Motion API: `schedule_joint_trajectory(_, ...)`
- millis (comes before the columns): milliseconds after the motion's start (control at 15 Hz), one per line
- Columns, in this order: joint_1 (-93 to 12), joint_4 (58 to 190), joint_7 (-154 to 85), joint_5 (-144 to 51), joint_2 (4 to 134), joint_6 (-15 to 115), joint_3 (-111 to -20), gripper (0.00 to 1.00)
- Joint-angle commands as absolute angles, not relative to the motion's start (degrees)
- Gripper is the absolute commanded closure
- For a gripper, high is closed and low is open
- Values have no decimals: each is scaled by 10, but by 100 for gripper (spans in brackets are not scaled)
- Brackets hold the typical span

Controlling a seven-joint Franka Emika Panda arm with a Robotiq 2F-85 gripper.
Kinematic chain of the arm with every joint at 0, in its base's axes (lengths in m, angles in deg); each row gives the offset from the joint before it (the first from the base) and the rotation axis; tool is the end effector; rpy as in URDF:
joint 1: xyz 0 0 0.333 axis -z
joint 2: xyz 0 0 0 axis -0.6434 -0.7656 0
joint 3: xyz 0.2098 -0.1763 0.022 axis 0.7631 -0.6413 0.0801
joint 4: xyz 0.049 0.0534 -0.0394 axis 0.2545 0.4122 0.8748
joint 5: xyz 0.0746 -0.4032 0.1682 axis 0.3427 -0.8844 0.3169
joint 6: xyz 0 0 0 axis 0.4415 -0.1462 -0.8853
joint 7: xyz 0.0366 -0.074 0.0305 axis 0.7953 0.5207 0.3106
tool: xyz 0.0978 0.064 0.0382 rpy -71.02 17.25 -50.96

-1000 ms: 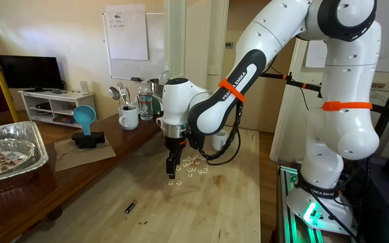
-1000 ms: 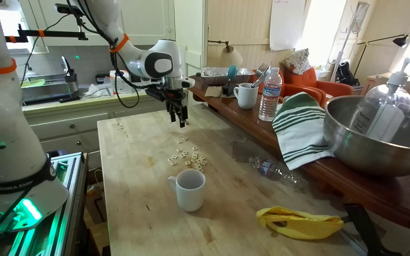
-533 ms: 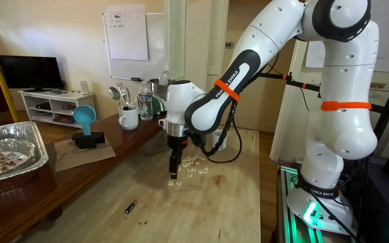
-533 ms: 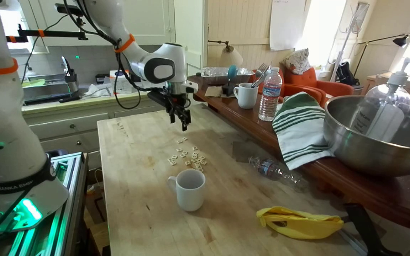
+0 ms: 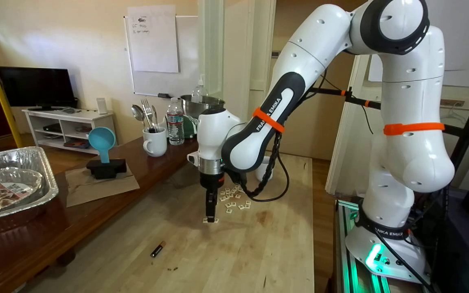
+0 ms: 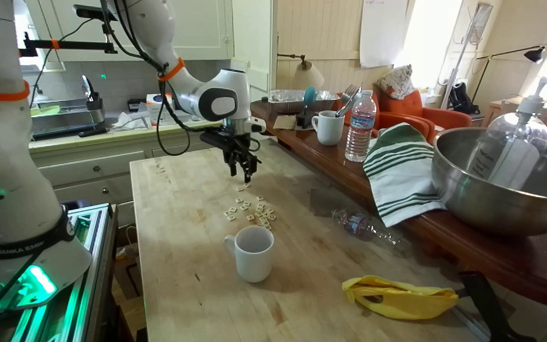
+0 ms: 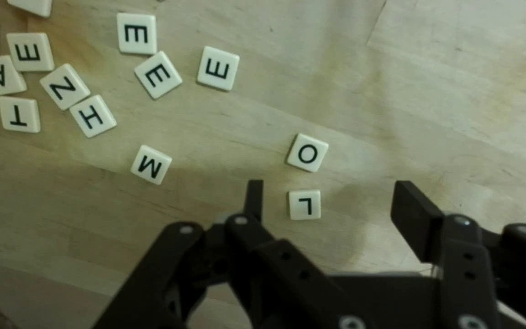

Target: Put the l and o tile letters in the cup

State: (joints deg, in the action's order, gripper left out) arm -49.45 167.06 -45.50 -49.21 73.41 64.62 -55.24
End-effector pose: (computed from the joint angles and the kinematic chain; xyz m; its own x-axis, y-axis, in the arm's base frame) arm 0.5116 0.1466 0.1412 0.8982 0.4386 0.0286 0.4377 -0.8986 0.0321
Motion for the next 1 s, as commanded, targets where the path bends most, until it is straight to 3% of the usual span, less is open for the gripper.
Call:
schedule_joint_trajectory(0, -496, 1650, -441, -537, 696, 683, -558, 30)
schedule_joint_trajectory(600, -505, 1628, -433, -554, 656, 707, -562, 37)
schedule_joint_trajectory(667, -506, 1627, -431, -554, 654, 706, -563, 42)
schedule_joint_trajectory(733, -507, 1626, -428, -557, 652, 706, -565, 56)
schedule_joint_trajectory(867, -507, 1624, -423, -556, 651, 702, -567, 53)
schedule_joint_trajectory(933, -508, 1623, -419, -554, 652, 699, -566, 64)
